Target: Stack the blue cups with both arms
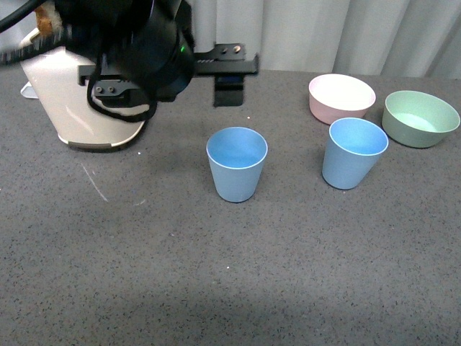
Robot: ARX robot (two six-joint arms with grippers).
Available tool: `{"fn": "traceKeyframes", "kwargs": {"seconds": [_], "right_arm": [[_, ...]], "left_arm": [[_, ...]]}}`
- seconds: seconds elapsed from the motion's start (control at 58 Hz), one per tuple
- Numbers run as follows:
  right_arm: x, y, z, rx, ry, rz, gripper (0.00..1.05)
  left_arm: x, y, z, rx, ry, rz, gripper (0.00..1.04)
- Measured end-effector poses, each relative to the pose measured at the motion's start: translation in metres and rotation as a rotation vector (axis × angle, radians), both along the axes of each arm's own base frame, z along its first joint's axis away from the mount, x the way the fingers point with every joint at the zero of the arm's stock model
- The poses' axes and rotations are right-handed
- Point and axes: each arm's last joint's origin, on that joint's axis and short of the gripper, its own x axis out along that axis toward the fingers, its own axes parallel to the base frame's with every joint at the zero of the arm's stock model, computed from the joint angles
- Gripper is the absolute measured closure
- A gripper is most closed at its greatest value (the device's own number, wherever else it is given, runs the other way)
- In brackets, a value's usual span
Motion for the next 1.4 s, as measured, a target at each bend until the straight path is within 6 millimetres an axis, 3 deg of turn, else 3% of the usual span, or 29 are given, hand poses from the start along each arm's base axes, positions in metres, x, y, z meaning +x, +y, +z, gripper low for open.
{"fn": "traceKeyframes", "kwargs": {"seconds": [0.069,0.138,0.259,0.328,0.414,0.845,1.19,1.397], "right_arm": [[0.000,0.000,0.000,0.000,0.000,-0.001,0.10],[0.000,0.000,0.000,0.000,0.000,-0.002,0.10],[0.000,0.000,0.000,0.000,0.000,-0.001,0.10],[0.000,0.000,0.000,0.000,0.000,0.000,0.10],[0.000,0.000,0.000,0.000,0.000,-0.001,0.10],[0.000,0.000,0.000,0.000,0.000,-0.001,0.10],[0.000,0.000,0.000,0.000,0.000,-0.001,0.10],[0.000,0.000,0.000,0.000,0.000,-0.001,0.10]], "left_arm": [[-0.021,0.022,-0.013,0.050,-0.210,0.007,0.38],[-0.036,0.040,-0.011,0.036,-0.367,0.011,0.47],[-0.069,0.073,0.025,-0.023,-0.681,0.038,0.69],[-0.090,0.090,0.031,-0.015,-0.716,0.045,0.83],[-0.113,0.106,0.021,0.002,-0.674,0.035,1.01],[-0.183,0.143,0.021,0.013,-0.667,0.030,1.01],[-0.212,0.160,0.021,0.014,-0.666,0.035,1.01],[-0.228,0.161,0.024,0.013,-0.677,0.031,1.01]]}}
